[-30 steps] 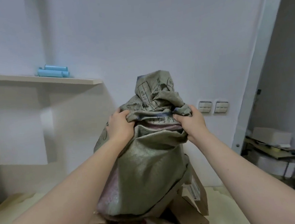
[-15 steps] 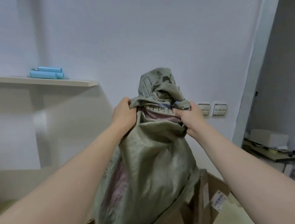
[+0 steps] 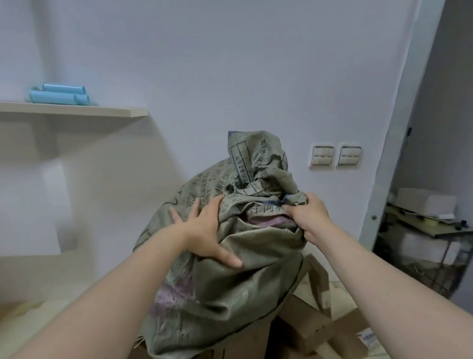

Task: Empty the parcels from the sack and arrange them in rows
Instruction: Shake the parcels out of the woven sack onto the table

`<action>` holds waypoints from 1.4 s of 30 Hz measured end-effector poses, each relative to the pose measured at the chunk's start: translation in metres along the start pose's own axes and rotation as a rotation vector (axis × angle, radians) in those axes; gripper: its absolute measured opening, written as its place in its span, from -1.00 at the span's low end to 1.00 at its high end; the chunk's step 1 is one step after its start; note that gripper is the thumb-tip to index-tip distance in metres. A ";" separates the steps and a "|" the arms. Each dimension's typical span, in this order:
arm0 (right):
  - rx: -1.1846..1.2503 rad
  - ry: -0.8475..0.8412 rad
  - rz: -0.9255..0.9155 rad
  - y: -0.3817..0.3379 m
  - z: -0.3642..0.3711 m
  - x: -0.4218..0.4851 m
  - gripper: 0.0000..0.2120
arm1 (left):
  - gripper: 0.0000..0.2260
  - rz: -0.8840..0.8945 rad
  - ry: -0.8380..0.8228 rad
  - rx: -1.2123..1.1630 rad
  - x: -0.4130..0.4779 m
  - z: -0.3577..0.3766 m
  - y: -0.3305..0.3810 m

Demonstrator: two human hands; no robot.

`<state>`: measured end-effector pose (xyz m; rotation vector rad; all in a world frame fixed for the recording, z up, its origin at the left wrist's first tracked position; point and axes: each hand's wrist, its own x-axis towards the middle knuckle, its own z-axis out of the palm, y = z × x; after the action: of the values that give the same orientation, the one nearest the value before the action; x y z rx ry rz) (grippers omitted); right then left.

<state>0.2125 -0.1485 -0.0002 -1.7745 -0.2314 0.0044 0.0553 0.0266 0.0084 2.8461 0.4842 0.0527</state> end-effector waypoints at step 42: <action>0.097 -0.184 -0.033 -0.033 0.021 -0.044 -0.67 | -0.85 0.037 0.607 -0.500 -0.029 -0.035 -0.016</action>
<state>0.1615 -0.1291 0.0220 -1.6745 -0.3870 0.1529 0.0204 0.0404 0.0380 2.3020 0.4473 0.9226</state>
